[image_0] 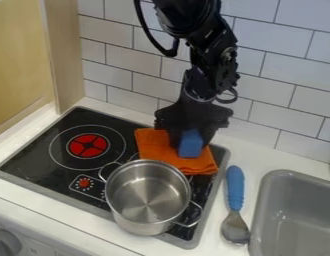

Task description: Put the blue thing on top of the orange cloth

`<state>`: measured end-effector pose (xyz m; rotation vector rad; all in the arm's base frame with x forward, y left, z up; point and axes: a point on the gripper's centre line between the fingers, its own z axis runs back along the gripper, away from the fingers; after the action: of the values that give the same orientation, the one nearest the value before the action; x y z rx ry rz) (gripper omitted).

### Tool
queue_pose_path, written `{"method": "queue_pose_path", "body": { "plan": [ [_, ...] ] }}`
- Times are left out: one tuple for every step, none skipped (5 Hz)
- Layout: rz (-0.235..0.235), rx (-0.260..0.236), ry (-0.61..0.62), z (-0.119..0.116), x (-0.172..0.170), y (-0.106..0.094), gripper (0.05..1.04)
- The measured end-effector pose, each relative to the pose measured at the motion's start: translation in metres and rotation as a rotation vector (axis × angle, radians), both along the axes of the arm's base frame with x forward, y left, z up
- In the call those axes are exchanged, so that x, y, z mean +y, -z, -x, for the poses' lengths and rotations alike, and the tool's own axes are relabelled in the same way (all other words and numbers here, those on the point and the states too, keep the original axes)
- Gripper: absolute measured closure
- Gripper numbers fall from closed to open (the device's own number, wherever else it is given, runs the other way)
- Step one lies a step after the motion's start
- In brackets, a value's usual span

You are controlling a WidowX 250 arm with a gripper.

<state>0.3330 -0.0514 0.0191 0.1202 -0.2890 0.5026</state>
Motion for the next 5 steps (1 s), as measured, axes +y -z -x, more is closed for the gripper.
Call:
{"method": "queue_pose_path", "body": {
  "plan": [
    [0.008,0.021,-0.002,0.0060,0.0002,0.0049,0.135],
    [0.008,0.024,-0.005,0.0066,0.0003,0.0062,0.060],
    [0.005,0.030,0.001,0.0082,0.0011,0.0074,0.082],
    [0.004,0.034,-0.001,0.0108,0.0019,0.0095,0.085],
    [0.019,0.021,0.001,0.0159,0.0033,0.0090,0.085]
  ]
}}
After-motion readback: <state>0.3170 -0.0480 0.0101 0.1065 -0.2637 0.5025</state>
